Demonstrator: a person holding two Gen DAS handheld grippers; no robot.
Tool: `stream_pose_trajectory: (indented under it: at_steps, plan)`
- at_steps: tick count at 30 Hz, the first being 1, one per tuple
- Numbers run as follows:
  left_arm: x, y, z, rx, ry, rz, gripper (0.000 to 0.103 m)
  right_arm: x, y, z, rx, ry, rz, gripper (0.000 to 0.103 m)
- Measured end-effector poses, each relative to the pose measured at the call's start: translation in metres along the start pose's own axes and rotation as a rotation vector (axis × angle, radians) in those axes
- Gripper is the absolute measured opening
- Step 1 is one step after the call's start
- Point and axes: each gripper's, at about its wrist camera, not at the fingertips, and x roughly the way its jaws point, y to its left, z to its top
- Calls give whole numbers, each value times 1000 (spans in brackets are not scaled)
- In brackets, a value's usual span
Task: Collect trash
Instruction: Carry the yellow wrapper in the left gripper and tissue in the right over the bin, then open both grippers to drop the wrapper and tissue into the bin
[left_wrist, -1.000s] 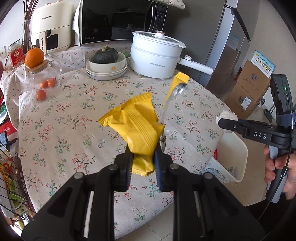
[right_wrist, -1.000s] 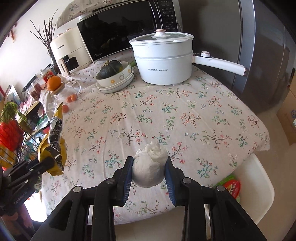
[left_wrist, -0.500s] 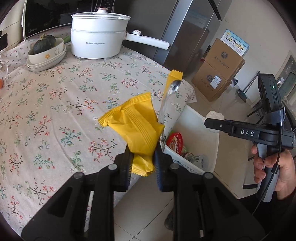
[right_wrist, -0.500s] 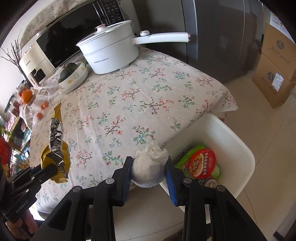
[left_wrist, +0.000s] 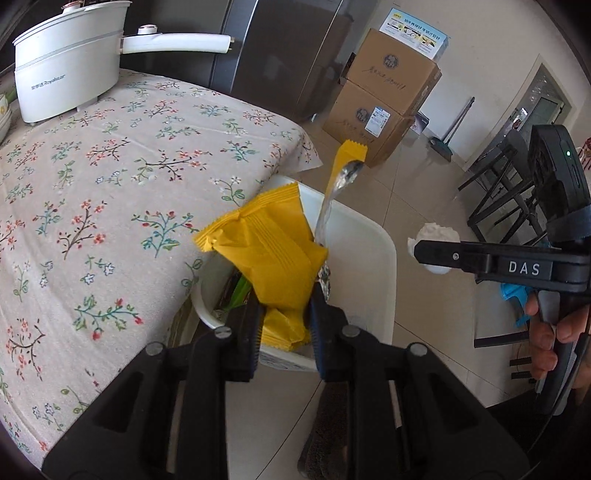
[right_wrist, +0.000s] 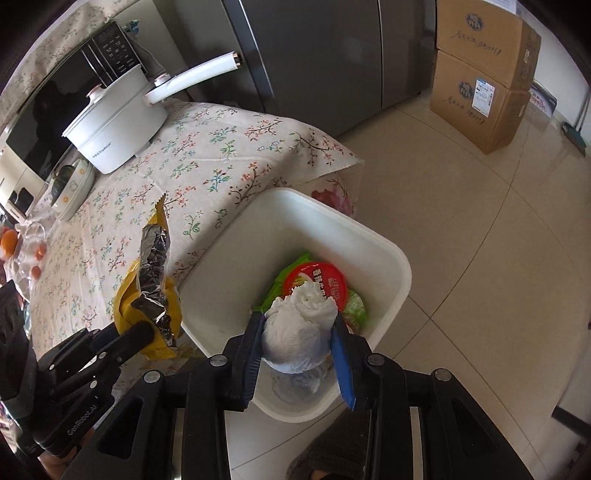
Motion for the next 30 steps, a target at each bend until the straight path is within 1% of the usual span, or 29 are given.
stream_pose_trajectory:
  at_steps: [3,4,6,8,10,11,13,15,18,23,28,29,30]
  plan:
    - [13,-2,3,19,-2,1,26,-1,-9,-2,19,4,-7,36]
    - [16,-3,4,28,-6,-4,29,-1,-10,-2,19,4,-11,36]
    - [22,-3,5,47,-8,-10,40,2,-10,-1,9,8,-23,36]
    - [24,-2,5,32,4,8,69,5,-6,-1,-11,16,-31,36]
    - [19,1,4,7,-6,13,78,7,-2,-1,-31,20,-32,36]
    - [16,1,3,7,-5,15,79,9,0,-1,-36,22,-35,37]
    - [10,0,3,23,4,44,81,10,1,-1,-36,27,-39,37]
    - [-3,-1,2,51,-17,95,82,11,2,0,-32,26,-40,37]
    - [-27,9,-2,62,-55,161,88,13,9,2,-37,22,-45,37]
    - [-65,36,-5,11,-95,234,95,16,24,3,-55,23,-47,37]
    - [-98,58,-17,-38,-113,310,97,18,42,4,-74,18,-49,38]
    - [-105,61,-20,-45,-117,331,99,18,45,5,-78,13,-55,39]
    - [-111,65,-23,-54,-121,355,101,18,48,5,-81,9,-61,48]
